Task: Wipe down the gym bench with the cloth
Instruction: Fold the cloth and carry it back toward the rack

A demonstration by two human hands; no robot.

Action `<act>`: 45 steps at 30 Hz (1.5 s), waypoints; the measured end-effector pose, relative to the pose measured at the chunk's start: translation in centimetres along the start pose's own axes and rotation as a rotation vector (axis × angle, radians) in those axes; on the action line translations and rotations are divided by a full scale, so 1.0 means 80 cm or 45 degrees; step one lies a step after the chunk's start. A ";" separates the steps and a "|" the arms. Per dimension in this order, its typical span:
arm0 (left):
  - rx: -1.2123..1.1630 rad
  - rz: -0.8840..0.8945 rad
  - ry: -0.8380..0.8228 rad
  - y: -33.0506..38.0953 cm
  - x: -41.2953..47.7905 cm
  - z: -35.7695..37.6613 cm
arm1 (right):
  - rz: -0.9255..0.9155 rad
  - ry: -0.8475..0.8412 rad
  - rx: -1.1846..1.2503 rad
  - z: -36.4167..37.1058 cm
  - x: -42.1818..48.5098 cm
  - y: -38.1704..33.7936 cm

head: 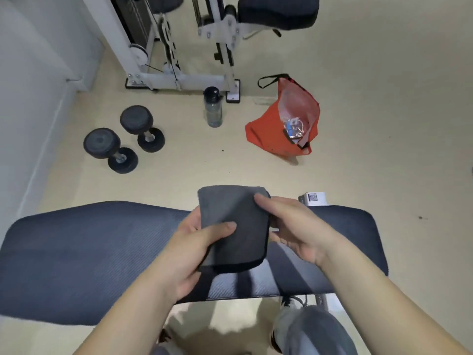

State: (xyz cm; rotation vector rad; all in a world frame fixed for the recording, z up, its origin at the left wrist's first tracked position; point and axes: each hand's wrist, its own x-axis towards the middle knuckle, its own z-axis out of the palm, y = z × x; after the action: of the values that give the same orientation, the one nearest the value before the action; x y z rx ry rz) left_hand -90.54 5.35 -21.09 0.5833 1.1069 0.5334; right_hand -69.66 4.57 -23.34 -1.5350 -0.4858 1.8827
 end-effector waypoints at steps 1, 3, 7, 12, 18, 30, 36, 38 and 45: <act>0.018 0.018 -0.002 0.026 -0.025 0.024 | 0.011 -0.004 0.014 0.000 -0.031 -0.028; 0.070 0.038 -0.032 0.074 -0.075 0.073 | 0.075 -0.083 0.065 0.001 -0.093 -0.078; 0.124 0.031 -0.173 0.149 -0.156 0.159 | 0.095 -0.166 0.170 -0.010 -0.202 -0.141; 0.154 -0.013 -0.383 0.187 -0.223 0.212 | -0.159 0.107 0.281 -0.013 -0.316 -0.172; 0.171 -0.203 -0.714 0.172 -0.269 0.266 | -0.309 0.408 0.502 -0.027 -0.449 -0.139; 0.232 -0.563 -1.022 -0.014 -0.314 0.562 | -0.728 0.751 0.905 -0.252 -0.681 -0.024; 0.187 -0.655 -1.019 -0.091 -0.330 0.732 | -0.803 0.850 1.105 -0.401 -0.789 0.033; 0.207 -0.670 -1.054 -0.103 -0.327 0.775 | -0.785 0.890 1.132 -0.440 -0.813 0.046; 0.574 -0.425 -1.049 -0.107 -0.270 0.897 | -0.796 0.941 1.070 -0.554 -0.838 0.037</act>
State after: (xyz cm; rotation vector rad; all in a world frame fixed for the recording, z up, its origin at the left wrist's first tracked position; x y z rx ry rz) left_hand -30.61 -27.17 11.26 0.8808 0.4998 -0.2617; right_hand -20.98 -48.67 12.19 -1.1635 0.1621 0.7639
